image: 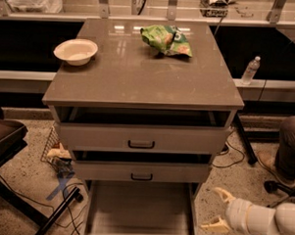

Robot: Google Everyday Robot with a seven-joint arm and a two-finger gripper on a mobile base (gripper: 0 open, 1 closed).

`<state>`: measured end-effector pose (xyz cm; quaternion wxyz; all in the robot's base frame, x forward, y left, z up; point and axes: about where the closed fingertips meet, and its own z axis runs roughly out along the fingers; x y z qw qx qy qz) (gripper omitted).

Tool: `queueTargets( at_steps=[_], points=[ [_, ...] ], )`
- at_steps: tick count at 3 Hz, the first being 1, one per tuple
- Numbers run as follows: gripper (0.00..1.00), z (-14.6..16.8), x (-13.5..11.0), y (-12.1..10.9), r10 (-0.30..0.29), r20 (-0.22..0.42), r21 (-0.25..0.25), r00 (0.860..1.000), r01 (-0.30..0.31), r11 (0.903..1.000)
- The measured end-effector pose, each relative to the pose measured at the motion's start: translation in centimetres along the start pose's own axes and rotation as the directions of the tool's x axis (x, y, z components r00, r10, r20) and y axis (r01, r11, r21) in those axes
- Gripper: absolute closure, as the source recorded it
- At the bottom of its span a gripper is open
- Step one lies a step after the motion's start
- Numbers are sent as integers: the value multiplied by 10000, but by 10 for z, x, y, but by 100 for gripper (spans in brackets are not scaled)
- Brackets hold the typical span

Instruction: Close bottom drawer

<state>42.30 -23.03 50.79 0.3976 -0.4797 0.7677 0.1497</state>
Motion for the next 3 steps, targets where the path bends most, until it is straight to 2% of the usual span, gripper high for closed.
queueTargets(
  at_steps=[1, 2, 3],
  points=[
    [47, 23, 57, 28, -32, 703, -572, 9975, 72, 9983],
    [70, 39, 115, 75, 335, 1310, -1293, 9908, -164, 9915],
    [94, 48, 165, 133, 951, 1652, -1955, 9817, -619, 9788]
  ],
)
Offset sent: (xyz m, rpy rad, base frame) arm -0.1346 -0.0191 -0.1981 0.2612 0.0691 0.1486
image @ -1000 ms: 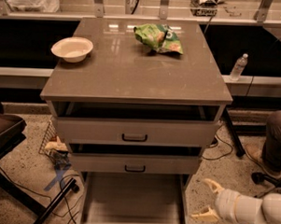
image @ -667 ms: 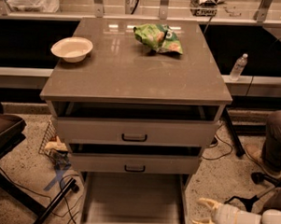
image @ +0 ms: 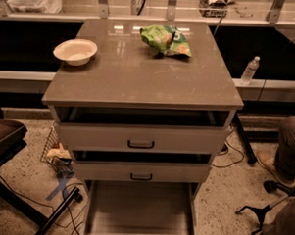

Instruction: Close bottom drawer

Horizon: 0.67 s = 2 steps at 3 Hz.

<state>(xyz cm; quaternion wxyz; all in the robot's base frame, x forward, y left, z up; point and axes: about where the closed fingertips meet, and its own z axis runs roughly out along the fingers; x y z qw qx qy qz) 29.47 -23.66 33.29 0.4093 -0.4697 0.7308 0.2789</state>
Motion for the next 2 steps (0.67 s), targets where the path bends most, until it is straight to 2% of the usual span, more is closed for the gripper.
queueTargets(
  at_steps=[1, 2],
  points=[
    [100, 7, 9, 12, 178, 149, -180, 9997, -176, 9997],
    [100, 7, 9, 12, 179, 150, -181, 9997, -176, 9997]
  ],
)
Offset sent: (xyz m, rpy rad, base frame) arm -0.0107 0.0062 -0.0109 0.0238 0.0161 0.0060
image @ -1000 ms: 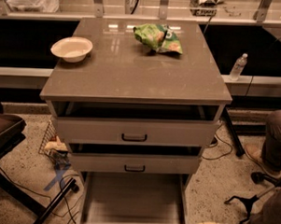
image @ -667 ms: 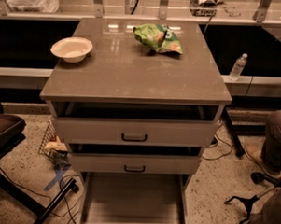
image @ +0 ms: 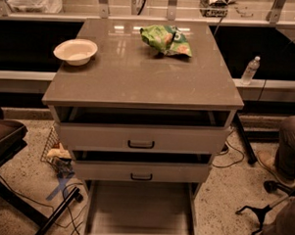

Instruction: Close bottom drawer

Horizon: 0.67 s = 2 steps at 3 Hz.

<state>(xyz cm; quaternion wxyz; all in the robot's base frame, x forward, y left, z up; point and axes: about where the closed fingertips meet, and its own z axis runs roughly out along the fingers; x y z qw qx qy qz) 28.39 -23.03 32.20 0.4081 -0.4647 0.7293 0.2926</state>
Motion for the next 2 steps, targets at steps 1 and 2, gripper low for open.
queueTargets(
  at_steps=[1, 2],
  points=[
    [100, 35, 7, 6, -71, 324, -201, 9994, 77, 9998],
    [100, 68, 20, 16, -374, 981, -249, 9945, 400, 9989]
  ],
)
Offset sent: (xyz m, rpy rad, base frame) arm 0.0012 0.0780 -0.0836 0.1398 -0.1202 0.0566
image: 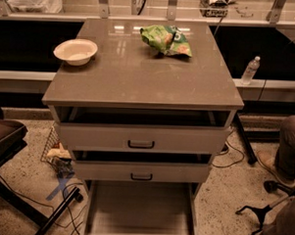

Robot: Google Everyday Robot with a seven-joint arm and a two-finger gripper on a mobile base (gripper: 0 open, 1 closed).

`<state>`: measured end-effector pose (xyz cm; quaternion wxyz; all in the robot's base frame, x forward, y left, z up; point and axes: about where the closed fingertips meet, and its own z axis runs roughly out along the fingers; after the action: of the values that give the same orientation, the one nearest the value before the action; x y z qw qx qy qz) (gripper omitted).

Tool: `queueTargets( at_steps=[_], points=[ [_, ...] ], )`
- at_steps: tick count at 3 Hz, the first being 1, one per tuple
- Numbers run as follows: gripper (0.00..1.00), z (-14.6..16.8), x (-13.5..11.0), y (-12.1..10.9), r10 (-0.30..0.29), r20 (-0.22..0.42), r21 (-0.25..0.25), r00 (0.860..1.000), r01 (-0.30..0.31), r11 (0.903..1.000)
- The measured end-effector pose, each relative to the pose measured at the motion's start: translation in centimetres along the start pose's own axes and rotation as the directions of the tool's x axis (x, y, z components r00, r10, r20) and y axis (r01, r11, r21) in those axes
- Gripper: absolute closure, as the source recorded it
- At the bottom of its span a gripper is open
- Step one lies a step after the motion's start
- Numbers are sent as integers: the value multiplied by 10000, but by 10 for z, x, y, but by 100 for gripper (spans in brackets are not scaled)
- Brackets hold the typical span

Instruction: Close bottom drawer

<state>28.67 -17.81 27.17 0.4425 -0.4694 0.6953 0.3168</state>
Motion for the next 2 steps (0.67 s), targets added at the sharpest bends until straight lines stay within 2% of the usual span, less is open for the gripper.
queueTargets(
  at_steps=[1, 2],
  points=[
    [100, 33, 10, 10, -832, -126, -144, 9965, 830, 9964],
    [100, 64, 21, 19, -1766, -1038, -533, 9788, 1719, 9837]
  ],
)
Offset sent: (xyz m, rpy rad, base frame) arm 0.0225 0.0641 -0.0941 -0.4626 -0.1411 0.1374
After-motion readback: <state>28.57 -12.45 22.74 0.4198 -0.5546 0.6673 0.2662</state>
